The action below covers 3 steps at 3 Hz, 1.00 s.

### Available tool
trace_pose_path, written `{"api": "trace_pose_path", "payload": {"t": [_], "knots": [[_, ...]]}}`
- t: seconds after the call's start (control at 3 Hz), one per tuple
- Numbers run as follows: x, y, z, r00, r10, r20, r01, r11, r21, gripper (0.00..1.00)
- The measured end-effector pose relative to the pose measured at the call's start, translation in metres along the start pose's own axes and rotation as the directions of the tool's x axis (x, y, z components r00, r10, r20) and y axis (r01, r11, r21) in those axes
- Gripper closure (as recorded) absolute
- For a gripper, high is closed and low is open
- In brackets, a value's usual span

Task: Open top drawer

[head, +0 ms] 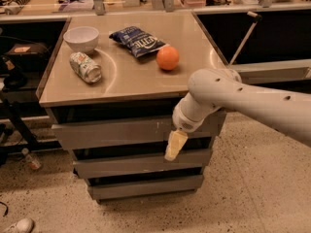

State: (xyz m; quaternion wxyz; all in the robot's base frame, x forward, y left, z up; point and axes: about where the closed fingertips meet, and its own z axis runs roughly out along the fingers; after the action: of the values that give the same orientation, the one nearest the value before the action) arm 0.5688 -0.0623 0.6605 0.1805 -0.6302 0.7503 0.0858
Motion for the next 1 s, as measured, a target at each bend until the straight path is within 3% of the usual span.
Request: {"api": "trace_pose_path", "payload": {"t": [0.67, 1.0], "knots": [[0.0032, 0.0187, 0.0164, 1.0, 0.0, -0.029, -0.002, 0.9978, -0.066, 0.0], [0.0021, 0.0185, 0.0136, 1.0, 0.0, -0.029, -0.002, 0.9978, -0.066, 0.0]]}}
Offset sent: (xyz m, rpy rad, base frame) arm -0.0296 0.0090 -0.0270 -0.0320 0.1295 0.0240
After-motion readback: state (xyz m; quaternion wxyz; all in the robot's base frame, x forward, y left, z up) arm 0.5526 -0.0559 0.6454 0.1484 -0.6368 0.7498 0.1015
